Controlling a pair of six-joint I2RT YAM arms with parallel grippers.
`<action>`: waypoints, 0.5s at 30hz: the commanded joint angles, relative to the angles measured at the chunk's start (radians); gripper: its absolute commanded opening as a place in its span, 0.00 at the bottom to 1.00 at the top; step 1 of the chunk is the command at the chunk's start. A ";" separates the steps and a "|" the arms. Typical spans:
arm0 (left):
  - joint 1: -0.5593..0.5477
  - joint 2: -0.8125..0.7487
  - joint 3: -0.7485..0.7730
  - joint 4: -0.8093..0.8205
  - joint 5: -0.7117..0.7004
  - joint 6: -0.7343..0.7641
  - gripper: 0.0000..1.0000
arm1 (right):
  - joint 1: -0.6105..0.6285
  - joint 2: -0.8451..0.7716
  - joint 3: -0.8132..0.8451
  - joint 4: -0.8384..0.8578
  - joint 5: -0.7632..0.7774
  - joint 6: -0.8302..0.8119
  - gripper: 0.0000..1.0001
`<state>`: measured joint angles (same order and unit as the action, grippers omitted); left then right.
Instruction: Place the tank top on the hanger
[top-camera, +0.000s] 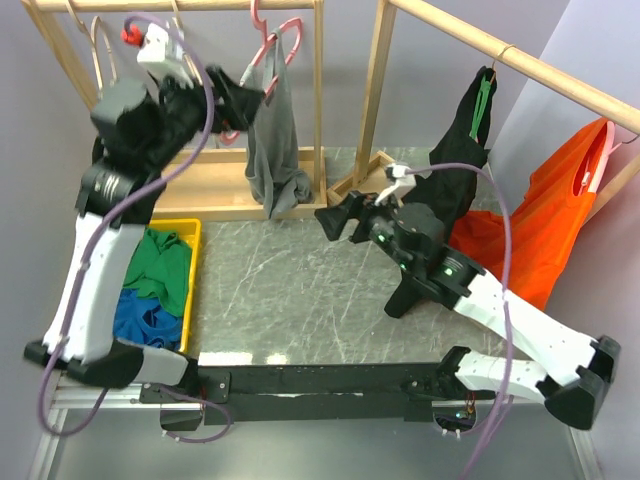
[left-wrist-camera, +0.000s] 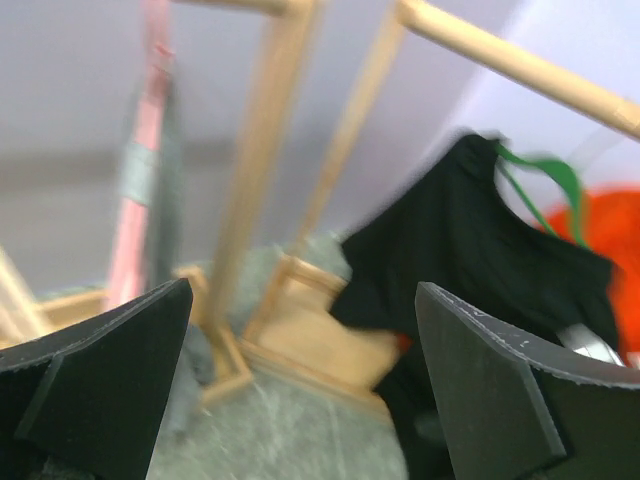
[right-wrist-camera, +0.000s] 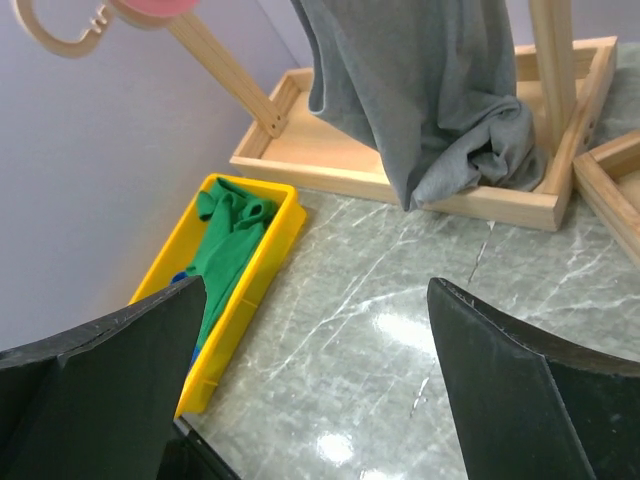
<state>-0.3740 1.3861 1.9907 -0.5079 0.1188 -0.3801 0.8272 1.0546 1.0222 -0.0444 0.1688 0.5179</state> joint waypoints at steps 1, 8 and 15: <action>-0.157 -0.090 -0.169 0.066 -0.063 0.012 0.99 | 0.007 -0.108 -0.071 0.032 0.029 0.008 1.00; -0.345 -0.289 -0.766 0.273 -0.175 -0.069 0.99 | 0.007 -0.183 -0.184 -0.044 0.107 0.097 1.00; -0.457 -0.321 -1.088 0.351 -0.306 -0.209 0.99 | 0.006 -0.153 -0.261 -0.094 0.149 0.122 1.00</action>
<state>-0.7902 1.1061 1.0035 -0.2749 -0.0628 -0.4858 0.8272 0.8856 0.7723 -0.1074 0.2726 0.6140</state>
